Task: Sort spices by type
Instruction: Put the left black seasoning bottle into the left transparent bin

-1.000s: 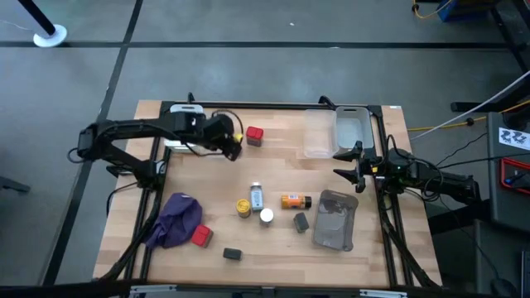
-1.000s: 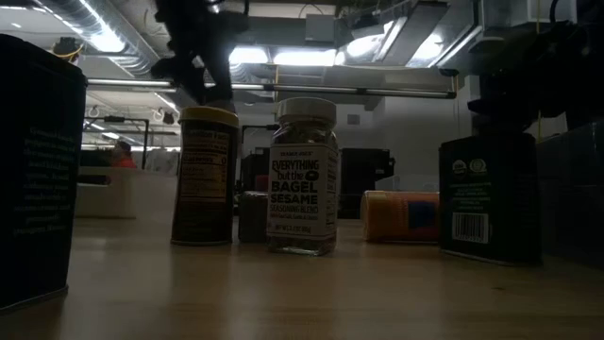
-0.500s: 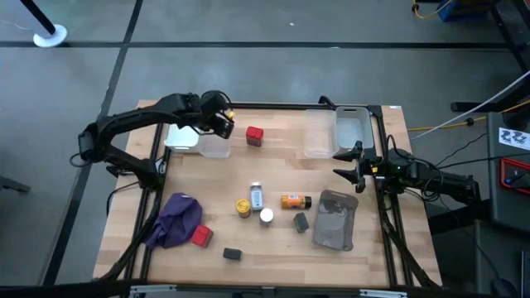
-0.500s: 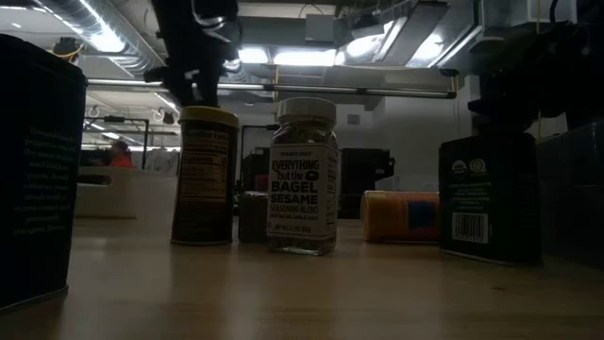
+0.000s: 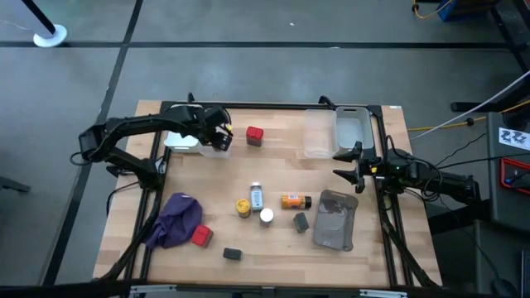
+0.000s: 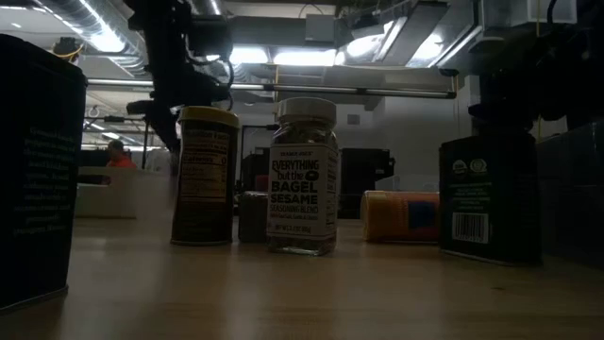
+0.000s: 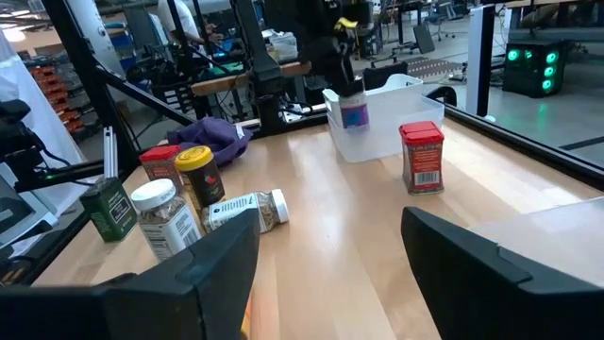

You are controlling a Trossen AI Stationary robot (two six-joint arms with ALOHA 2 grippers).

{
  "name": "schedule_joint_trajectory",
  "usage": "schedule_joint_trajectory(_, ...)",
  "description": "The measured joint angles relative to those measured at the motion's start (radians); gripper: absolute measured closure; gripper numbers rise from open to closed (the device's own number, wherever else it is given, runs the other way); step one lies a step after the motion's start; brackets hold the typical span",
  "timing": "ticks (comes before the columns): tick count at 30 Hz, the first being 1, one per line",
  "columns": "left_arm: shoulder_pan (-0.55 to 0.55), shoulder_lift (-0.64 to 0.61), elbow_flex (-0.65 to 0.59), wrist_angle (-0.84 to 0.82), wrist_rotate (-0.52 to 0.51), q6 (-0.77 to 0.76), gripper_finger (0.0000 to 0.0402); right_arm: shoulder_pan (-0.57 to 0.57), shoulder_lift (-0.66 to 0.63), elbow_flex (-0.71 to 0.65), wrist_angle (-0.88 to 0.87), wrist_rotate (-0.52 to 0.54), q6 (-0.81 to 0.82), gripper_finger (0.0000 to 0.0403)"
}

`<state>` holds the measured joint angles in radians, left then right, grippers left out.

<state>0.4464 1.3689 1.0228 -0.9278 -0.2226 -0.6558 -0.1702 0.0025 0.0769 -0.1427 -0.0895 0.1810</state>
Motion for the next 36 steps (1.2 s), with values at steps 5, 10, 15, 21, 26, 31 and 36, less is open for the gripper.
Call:
schedule_joint_trajectory(5,-0.011,0.000,-0.043,0.047,0.002,-0.009,0.0205,0.000,0.000,0.000,0.000,0.000,0.000,0.0143)
schedule_joint_trajectory(10,-0.013,0.000,-0.083,0.112,0.020,-0.001,0.0205,0.000,0.000,0.000,0.000,0.000,0.000,0.0143)
schedule_joint_trajectory(15,-0.013,-0.001,-0.083,0.116,0.078,0.031,0.0198,0.000,0.000,0.000,-0.001,0.000,0.000,0.0143)
schedule_joint_trajectory(21,-0.012,0.000,-0.086,0.128,0.097,0.014,0.0171,0.000,0.000,0.000,-0.001,0.000,0.000,0.0143)
schedule_joint_trajectory(26,-0.012,0.000,-0.086,0.131,0.096,-0.005,0.0166,0.000,0.000,0.000,-0.002,0.000,0.000,0.0143)
schedule_joint_trajectory(31,-0.012,0.000,-0.086,0.132,0.096,0.061,0.0165,0.000,0.000,0.000,-0.002,0.000,0.000,0.0143)
schedule_joint_trajectory(36,-0.012,0.000,-0.086,0.135,0.094,0.062,0.0164,0.000,0.000,0.000,-0.002,0.000,0.000,0.0143)
